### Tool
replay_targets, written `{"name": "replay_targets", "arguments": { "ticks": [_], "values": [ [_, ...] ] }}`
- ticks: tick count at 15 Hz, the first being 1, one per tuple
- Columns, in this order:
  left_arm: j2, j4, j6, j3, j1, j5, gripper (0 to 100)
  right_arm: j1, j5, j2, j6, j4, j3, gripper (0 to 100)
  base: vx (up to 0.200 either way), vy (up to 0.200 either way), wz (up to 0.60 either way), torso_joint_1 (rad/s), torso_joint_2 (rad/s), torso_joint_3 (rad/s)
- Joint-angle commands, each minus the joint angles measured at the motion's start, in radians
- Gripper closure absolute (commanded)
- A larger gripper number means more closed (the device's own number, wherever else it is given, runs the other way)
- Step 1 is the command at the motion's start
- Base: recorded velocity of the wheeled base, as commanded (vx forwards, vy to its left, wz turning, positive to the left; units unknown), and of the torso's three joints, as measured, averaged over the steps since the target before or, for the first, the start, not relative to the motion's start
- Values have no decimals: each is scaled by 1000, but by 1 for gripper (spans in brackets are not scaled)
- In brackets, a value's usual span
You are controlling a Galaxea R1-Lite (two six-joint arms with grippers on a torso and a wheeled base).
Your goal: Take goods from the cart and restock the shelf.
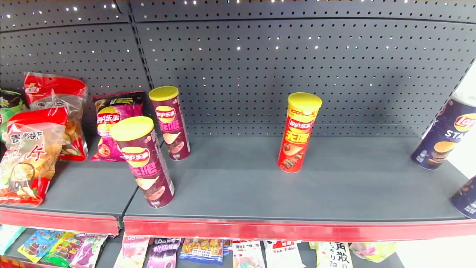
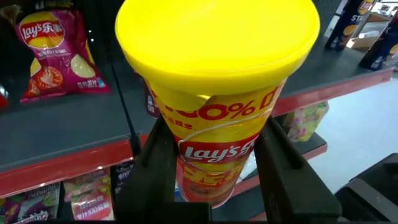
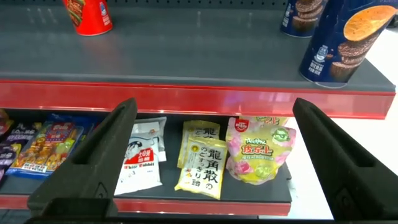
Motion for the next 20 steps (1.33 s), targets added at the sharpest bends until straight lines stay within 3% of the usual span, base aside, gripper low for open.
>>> {"name": "replay_targets", "arguments": {
  "ticks": [1,3,4,8,10,11,12,13,15,17,20],
  "values": [
    [64,1,9,-7,1,1,100,0,1,0,-1,-2,1,0,0,0,0,0,0,0],
    [112,1,66,-6,7,58,100,0,1,0,-1,-3,2,0,0,0,0,0,0,0],
    [126,1,78,-6,7,90,100,0,1,0,-1,-3,2,0,0,0,0,0,0,0],
    [120,3,124,14,7,106,100,2,12,17,7,-25,-55,0,0,0,0,0,0,0],
    [121,4,135,16,7,110,100,31,4,462,255,-32,-467,0,0,0,0,0,0,0],
    [126,3,144,28,7,112,100,52,69,562,243,-32,-547,0,0,0,0,0,0,0],
    [127,3,149,32,7,116,100,69,110,582,234,-31,-541,0,0,0,0,0,0,0],
    [118,1,153,43,7,120,100,115,198,600,161,-38,-466,0,0,0,0,0,0,0],
    [115,0,155,43,7,120,100,183,259,685,20,-44,-423,0,0,0,0,0,0,0],
    [112,-2,156,37,7,110,100,230,268,826,19,-67,-496,0,0,0,0,0,0,0],
    [101,0,156,48,5,110,100,261,380,1037,37,-210,-536,0,0,0,0,0,0,0]
  ]
}}
